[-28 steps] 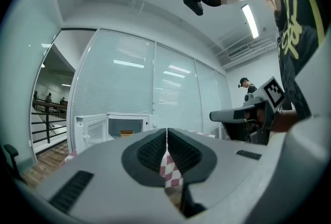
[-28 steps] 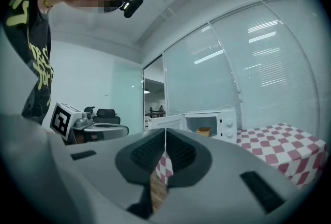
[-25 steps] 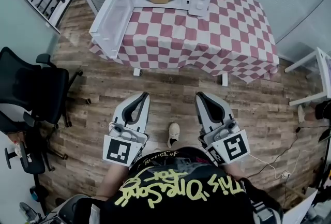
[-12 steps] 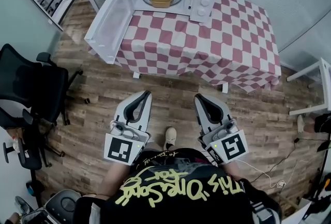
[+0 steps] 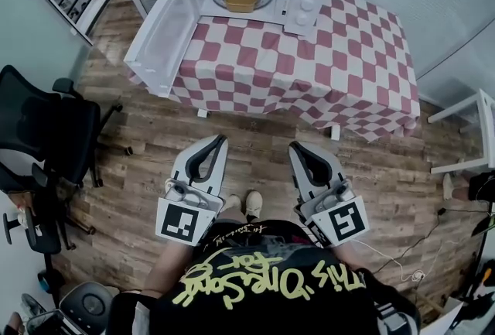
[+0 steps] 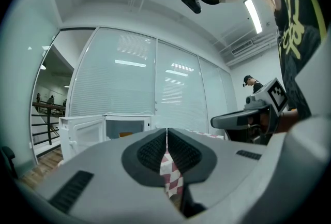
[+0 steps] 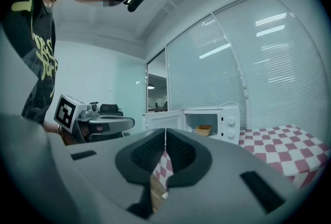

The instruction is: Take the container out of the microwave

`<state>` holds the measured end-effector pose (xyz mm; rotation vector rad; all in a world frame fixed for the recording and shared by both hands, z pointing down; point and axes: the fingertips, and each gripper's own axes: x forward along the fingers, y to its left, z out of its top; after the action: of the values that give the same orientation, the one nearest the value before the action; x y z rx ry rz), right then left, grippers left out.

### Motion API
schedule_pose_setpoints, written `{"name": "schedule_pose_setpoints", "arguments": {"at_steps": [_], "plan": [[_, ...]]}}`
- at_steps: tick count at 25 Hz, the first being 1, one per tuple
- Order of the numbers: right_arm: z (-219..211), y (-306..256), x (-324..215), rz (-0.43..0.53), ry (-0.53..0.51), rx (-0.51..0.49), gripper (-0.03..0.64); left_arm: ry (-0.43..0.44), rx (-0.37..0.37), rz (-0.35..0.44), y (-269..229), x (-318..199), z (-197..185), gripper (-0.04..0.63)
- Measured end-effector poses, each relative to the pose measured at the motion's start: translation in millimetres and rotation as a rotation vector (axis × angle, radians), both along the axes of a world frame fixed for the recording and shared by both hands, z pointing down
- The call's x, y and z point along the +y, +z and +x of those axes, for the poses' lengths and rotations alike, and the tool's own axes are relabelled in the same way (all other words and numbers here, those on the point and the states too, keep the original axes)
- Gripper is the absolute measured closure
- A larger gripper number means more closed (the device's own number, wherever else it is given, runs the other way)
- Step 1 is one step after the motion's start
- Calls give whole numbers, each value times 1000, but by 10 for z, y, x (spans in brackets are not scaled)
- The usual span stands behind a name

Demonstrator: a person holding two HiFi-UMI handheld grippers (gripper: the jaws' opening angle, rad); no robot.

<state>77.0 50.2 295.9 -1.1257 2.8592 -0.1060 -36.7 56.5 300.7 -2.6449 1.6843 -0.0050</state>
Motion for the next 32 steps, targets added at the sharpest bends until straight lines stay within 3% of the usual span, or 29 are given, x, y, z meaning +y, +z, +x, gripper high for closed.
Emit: {"name": "schedule_pose_setpoints", "arguments": {"at_steps": [16,32], "plan": [[0,-16,-70,2,-22,4,606,17,-24,-21,65,-63,47,583],[-42,38,-160,8,-69,-5,606,-50,-27,-9,76,-107,-7,583]]}}
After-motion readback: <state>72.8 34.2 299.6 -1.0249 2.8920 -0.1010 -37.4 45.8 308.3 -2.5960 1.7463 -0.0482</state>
